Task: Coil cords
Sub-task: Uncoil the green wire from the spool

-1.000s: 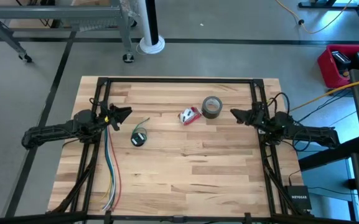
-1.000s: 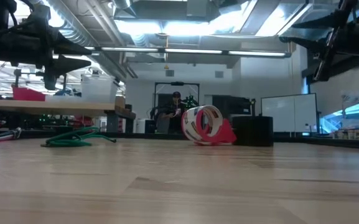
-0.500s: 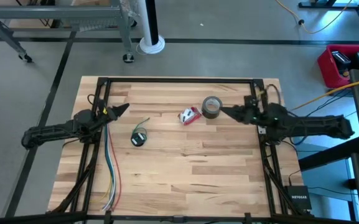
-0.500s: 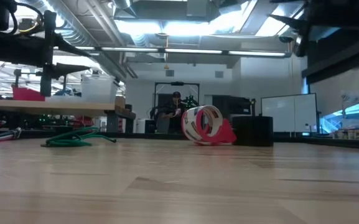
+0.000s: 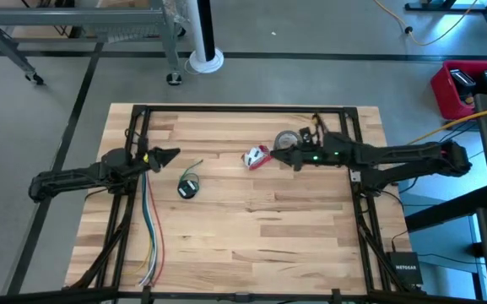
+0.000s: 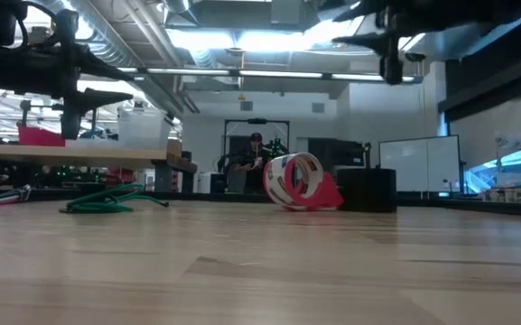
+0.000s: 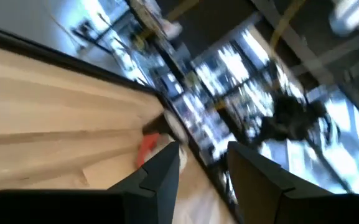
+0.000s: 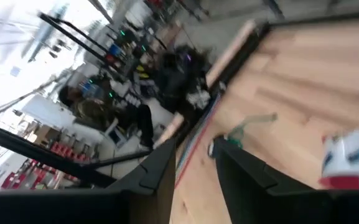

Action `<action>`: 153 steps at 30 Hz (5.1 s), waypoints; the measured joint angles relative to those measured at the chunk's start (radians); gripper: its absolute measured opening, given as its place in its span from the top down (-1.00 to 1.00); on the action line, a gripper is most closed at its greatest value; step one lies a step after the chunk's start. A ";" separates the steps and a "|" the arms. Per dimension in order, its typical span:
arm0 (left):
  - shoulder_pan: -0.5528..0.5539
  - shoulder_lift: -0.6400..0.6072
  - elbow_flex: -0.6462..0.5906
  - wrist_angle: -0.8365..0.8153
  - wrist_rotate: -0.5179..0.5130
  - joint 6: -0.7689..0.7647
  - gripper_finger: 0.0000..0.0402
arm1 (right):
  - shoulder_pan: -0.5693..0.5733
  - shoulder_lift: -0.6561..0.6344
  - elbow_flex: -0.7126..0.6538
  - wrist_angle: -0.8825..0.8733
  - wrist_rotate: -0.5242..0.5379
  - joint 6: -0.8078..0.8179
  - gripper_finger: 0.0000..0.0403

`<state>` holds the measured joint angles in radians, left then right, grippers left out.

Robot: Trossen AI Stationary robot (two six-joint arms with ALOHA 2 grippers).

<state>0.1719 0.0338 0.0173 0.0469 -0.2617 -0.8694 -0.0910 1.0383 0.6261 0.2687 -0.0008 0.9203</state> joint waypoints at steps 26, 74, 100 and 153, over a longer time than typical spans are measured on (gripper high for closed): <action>-0.001 0.111 0.239 -0.844 0.350 -0.232 0.36 | 0.000 0.254 0.114 0.043 -0.176 0.040 0.42; -0.009 0.628 0.166 -0.262 0.456 -0.299 0.36 | 0.000 0.254 0.114 0.132 -0.176 -0.011 0.42; -0.041 0.741 0.210 0.044 0.403 -0.298 0.36 | -0.001 0.253 0.114 0.186 -0.166 -0.038 0.42; -0.113 1.167 0.560 -0.533 0.217 -0.157 0.36 | 0.000 0.253 0.114 0.187 -0.229 -0.039 0.42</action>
<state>0.0586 1.2007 0.5774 -0.4857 -0.0452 -1.0268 -0.0910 1.2915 0.7399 0.4557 -0.2295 0.8811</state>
